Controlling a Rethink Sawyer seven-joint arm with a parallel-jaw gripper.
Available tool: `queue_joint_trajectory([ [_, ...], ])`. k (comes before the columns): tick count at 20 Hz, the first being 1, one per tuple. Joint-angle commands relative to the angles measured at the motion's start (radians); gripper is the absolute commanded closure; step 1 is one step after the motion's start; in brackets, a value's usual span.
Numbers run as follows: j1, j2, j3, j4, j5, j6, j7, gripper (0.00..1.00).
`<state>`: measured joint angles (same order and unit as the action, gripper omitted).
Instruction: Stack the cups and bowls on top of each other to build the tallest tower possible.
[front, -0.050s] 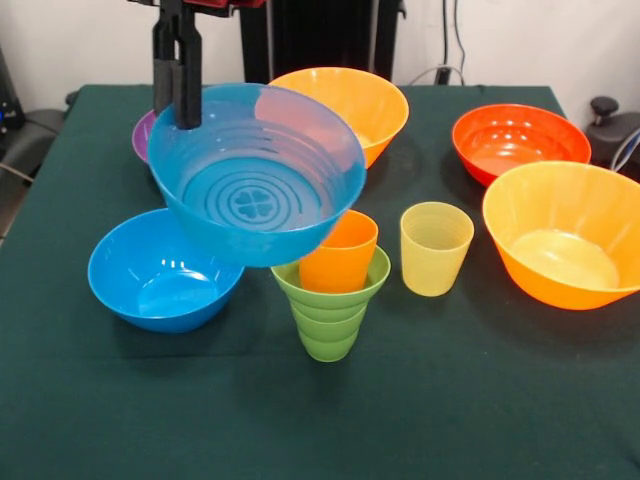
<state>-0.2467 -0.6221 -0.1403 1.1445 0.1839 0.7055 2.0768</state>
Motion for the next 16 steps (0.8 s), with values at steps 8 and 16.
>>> queue_joint_trajectory([
  [8,0.068,0.014,0.009,0.175,0.044,-0.114,0.243,1.00],
  [16,0.077,-0.006,0.010,0.231,0.075,-0.142,0.225,1.00],
])
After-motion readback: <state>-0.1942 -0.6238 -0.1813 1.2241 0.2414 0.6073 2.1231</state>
